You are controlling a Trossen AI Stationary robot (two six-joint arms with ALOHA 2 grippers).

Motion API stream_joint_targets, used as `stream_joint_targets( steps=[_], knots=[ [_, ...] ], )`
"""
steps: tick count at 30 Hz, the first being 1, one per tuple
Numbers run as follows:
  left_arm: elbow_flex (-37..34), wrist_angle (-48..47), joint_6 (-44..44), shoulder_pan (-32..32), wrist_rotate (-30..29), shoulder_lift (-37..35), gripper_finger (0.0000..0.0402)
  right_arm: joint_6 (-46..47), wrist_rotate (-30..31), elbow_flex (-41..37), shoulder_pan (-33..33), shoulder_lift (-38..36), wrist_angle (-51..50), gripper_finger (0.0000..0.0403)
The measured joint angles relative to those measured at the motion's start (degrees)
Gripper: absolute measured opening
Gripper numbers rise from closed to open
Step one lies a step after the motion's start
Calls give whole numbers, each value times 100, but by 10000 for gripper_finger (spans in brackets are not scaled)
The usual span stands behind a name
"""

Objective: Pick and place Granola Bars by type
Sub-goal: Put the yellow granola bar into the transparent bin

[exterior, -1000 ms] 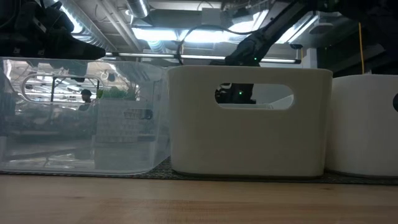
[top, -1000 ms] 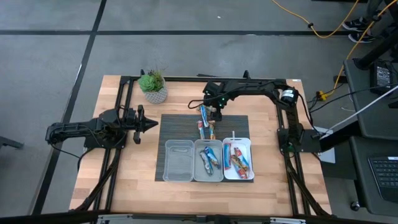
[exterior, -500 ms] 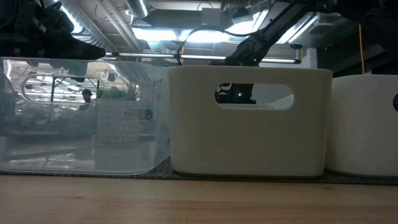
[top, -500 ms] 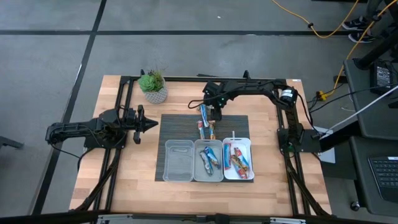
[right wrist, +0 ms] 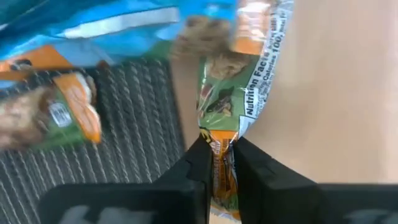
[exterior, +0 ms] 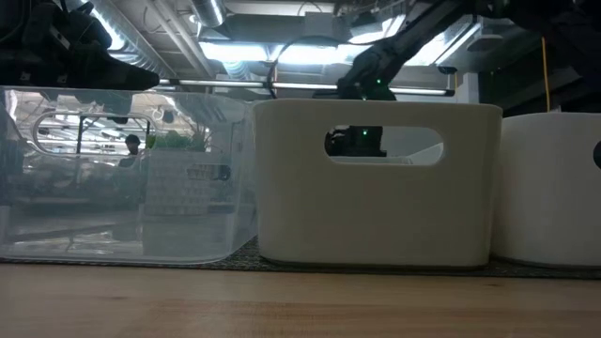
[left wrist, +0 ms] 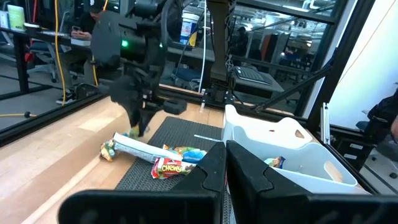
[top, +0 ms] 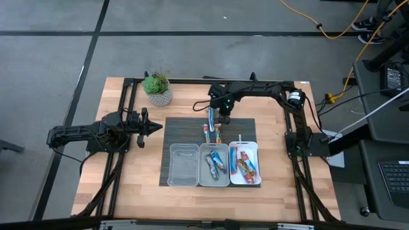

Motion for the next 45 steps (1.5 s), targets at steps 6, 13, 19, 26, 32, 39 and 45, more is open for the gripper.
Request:
stream_joint_targets(
  steps=[6,13,19,26,32,39,45],
  knots=[
    [1,0,0,-1,0,-1,6,12,368,135,-18,-391,-417,51],
    [-1,0,0,1,0,1,6,311,433,137,-89,-1183,-577,40],
    [-1,0,0,0,2,1,6,431,237,137,-88,-1892,-331,44],
    [2,1,0,1,0,0,6,444,-770,142,10,-2453,466,39],
    [0,55,-2,-1,-17,0,6,422,-880,74,253,-2694,703,41],
    [-1,843,-108,1,-185,1,6,532,-908,-1081,669,-3166,1918,34],
    [-1,1510,-345,-1,-716,-2,6,1404,-959,-2730,1035,-3674,4643,44]
  ],
)
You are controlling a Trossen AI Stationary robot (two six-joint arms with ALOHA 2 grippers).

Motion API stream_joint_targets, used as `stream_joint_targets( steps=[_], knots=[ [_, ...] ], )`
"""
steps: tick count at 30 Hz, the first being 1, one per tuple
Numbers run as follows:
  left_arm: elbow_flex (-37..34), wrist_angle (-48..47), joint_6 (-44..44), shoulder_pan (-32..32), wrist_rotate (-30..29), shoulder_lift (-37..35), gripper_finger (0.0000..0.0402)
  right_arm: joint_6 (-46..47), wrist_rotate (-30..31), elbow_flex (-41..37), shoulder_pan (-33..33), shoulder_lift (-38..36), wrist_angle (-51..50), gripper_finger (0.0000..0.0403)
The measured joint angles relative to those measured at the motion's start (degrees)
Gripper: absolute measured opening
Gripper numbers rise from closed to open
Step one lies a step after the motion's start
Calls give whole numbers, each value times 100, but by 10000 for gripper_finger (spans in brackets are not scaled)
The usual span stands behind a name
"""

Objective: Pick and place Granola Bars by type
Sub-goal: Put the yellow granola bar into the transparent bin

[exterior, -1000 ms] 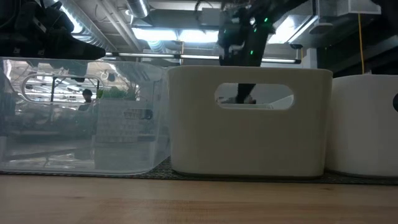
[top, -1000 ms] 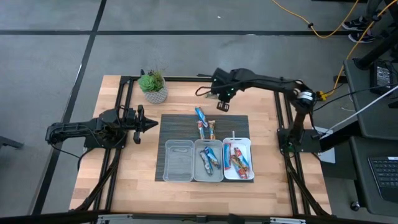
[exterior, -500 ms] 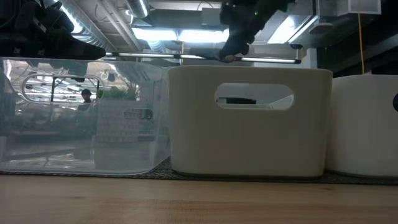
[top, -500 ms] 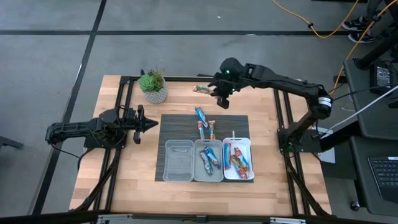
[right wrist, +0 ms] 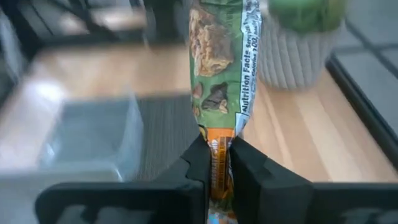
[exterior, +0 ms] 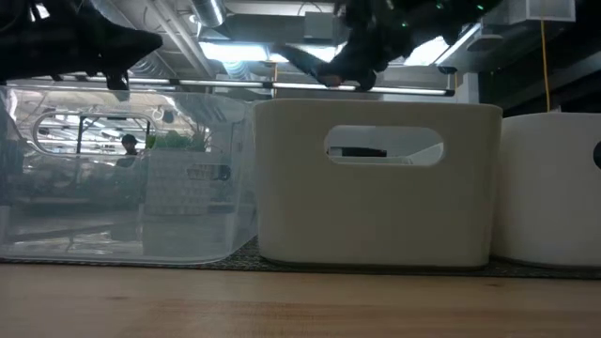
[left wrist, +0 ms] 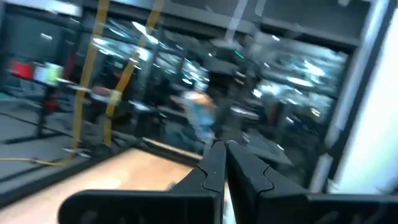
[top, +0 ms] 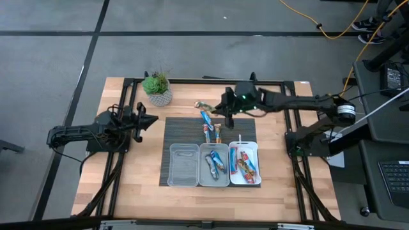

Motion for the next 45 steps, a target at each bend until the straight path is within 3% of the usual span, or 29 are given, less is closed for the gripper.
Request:
stream_joint_targets(
  steps=[5,12,19,24,36,45],
  knots=[
    [0,229,-347,2,-686,0,6,659,-27,-677,174,-177,1626,29],
    [10,424,-1116,2,-641,14,6,532,-27,-713,365,-183,1976,45],
    [40,1450,-1308,2,-550,526,10,542,-27,-715,430,-179,2251,29],
    [592,1477,-1304,2,-546,1486,50,598,-27,-715,429,-179,2465,41],
    [2872,1485,-412,2,-178,4828,200,535,-72,-715,428,-179,2660,30],
    [3894,1493,-57,22,199,6421,243,540,-116,-714,428,-177,2744,37]
  ],
)
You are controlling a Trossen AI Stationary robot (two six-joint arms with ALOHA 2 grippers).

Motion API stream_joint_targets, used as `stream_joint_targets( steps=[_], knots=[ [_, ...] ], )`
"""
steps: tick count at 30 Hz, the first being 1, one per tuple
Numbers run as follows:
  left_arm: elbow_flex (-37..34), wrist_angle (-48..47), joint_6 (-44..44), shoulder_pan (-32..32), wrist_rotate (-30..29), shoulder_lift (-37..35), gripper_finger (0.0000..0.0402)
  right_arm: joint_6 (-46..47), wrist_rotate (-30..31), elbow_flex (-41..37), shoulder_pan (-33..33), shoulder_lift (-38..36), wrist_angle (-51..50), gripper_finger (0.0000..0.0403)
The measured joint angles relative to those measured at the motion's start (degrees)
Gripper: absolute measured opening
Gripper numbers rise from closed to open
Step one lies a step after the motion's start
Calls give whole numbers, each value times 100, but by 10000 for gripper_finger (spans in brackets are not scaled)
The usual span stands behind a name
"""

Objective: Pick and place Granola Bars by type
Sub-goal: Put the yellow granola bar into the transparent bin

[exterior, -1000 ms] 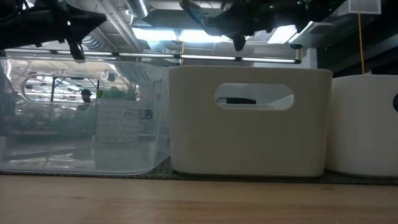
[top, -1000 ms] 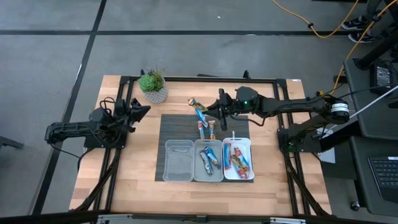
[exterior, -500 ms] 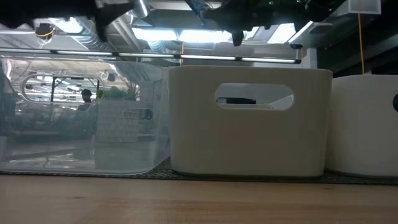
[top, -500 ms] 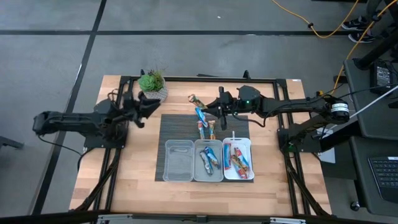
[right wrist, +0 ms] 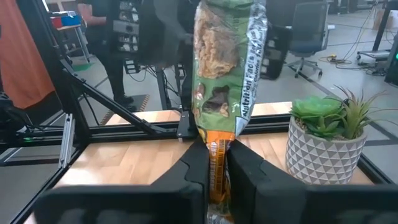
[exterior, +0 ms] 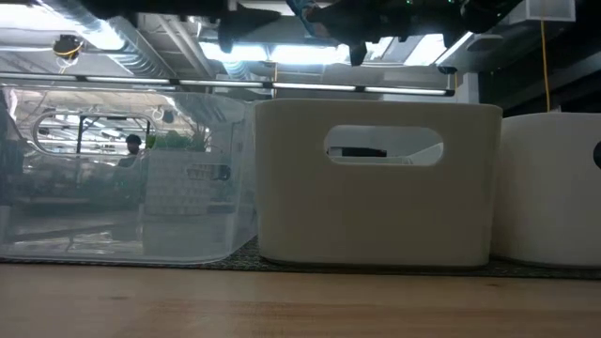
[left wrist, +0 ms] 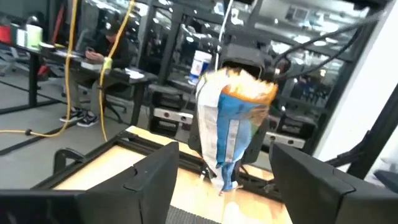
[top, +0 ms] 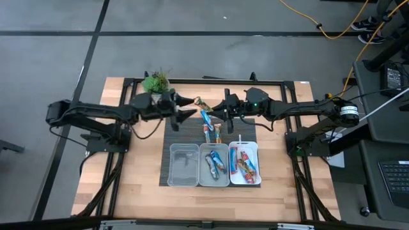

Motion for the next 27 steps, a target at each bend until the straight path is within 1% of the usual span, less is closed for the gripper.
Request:
stream_joint_targets(
  steps=[4,10,14,16,19,24,27],
  knots=[
    [296,1,1,82,214,434,244,-4,-8,0,0,0,48,27],
    [757,6,4,175,639,867,243,-19,-125,0,-2,0,45,42],
    [963,5,3,181,874,1055,232,-25,-142,0,-2,0,43,38],
    [1005,5,-24,177,880,1116,217,-27,-155,0,-2,0,43,30],
    [1006,-48,-49,174,883,1124,185,-27,-164,0,-2,0,41,26],
    [1006,-138,-47,174,876,1124,118,-27,-168,0,0,0,21,44],
    [1006,-151,7,174,867,1124,78,1,-166,0,0,2,9,45]
  ],
)
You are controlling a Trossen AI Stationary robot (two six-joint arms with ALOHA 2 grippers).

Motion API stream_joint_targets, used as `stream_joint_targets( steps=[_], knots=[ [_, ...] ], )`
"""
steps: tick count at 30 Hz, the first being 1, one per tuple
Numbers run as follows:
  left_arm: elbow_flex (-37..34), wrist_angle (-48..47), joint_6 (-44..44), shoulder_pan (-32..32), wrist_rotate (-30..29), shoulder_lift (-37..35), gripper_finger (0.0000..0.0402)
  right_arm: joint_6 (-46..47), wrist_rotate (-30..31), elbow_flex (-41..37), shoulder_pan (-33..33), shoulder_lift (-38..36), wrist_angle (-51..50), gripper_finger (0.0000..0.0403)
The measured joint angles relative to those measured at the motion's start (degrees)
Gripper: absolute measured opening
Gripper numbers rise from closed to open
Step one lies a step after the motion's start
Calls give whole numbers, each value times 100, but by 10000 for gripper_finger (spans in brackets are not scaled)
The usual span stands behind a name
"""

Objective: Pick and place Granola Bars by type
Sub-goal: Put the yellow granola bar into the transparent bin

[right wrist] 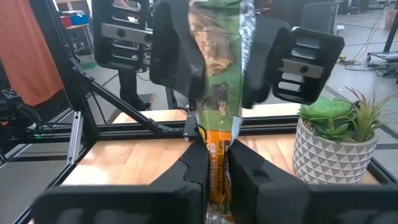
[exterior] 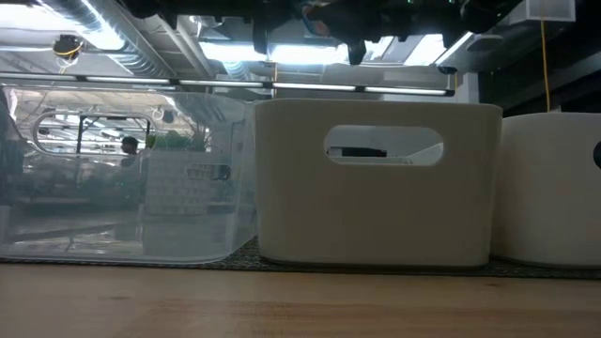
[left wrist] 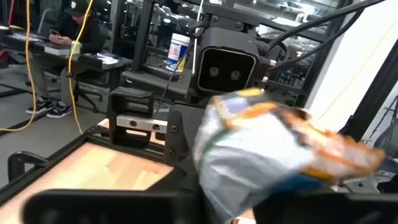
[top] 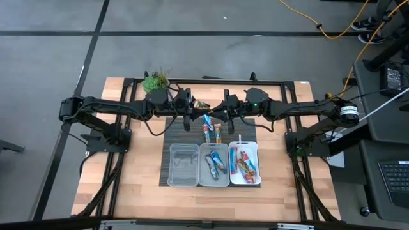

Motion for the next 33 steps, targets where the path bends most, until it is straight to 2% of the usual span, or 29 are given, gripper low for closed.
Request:
stream_joint_targets(
  steps=[6,11,16,23,28,33],
  knots=[
    [0,-5,77,-2,-24,-4,21,166,-102,0,-4,2,-5,42],
    [0,-13,83,-9,12,-4,24,308,-321,0,-4,2,-5,66],
    [0,-67,97,-7,-4,-25,28,270,-377,7,-3,-143,-367,114],
    [-2,-563,286,-17,-23,-494,21,-355,641,9,-17,-1013,-1789,166],
    [-2,-1625,506,-263,-30,-1201,26,-772,1419,9,-19,-1741,-2947,173],
    [-2,-2774,233,-713,-103,-1859,17,-880,1952,9,-20,-2350,-3875,174]
  ],
)
